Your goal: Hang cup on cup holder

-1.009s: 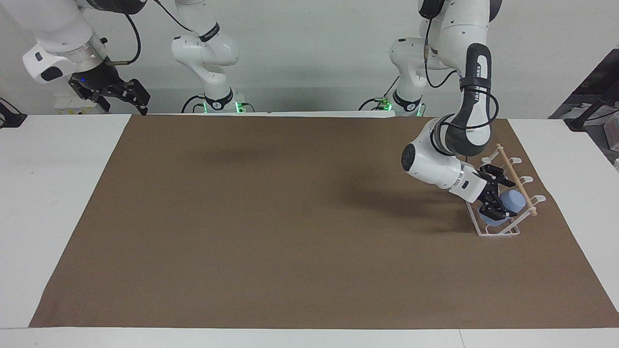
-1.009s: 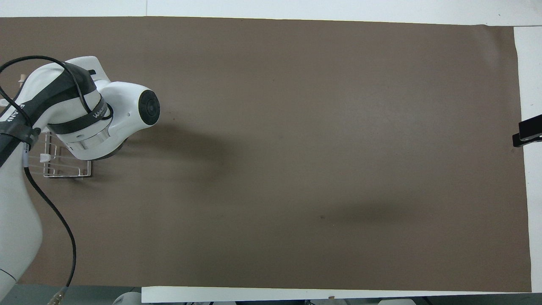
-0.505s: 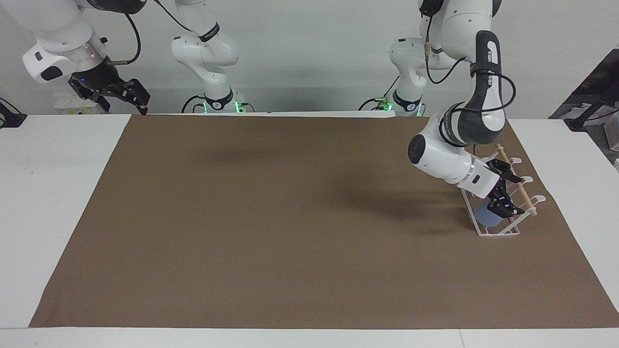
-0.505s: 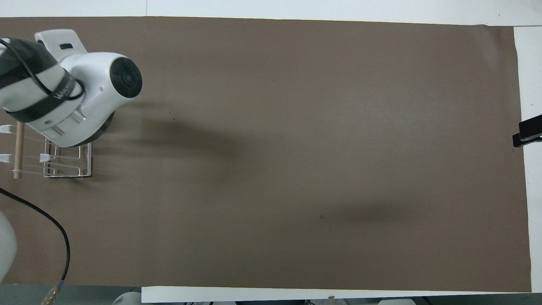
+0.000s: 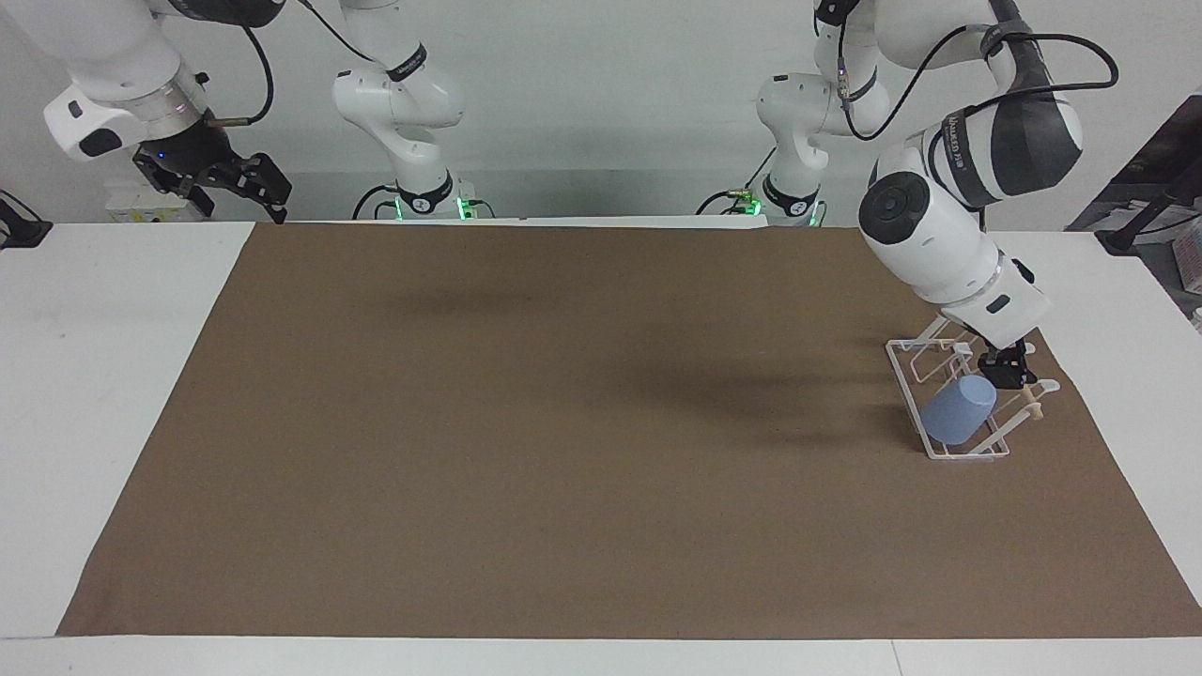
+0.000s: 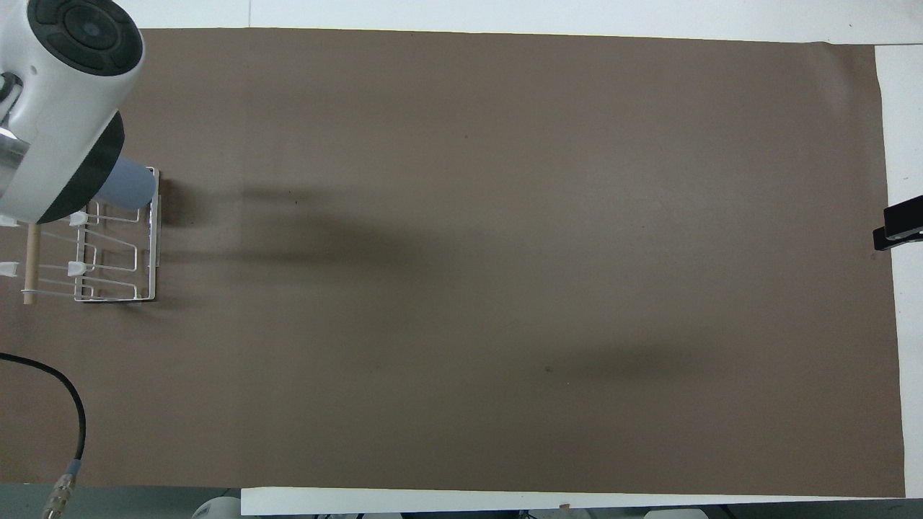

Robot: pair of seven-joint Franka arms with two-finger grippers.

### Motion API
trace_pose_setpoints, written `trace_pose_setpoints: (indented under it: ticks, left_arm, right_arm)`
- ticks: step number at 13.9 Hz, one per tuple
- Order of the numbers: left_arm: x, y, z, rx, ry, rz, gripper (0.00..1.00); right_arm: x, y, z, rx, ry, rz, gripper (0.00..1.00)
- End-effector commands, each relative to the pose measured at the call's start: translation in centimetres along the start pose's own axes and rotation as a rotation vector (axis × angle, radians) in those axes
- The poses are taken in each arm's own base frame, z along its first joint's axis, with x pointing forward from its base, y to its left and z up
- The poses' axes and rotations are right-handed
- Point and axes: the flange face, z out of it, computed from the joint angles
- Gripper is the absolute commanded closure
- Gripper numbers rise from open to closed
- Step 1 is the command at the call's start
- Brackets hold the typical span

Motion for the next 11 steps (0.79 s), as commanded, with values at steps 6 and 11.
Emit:
trace_pose_setpoints:
  ticks: [6,11]
  left_arm:
    - [0.0,-3.4,-1.6,-0.219,-0.511,0.364,0.0]
    - [2.3,-7.2,-2.3,-0.408,-0.555,0.714,0.0]
  right_arm:
    - [-0.6,0.2,0.1,0.002,-0.004,-0.015,0.01]
    - [-0.6,0.2,0.1,0.002,-0.004,-0.015,0.01]
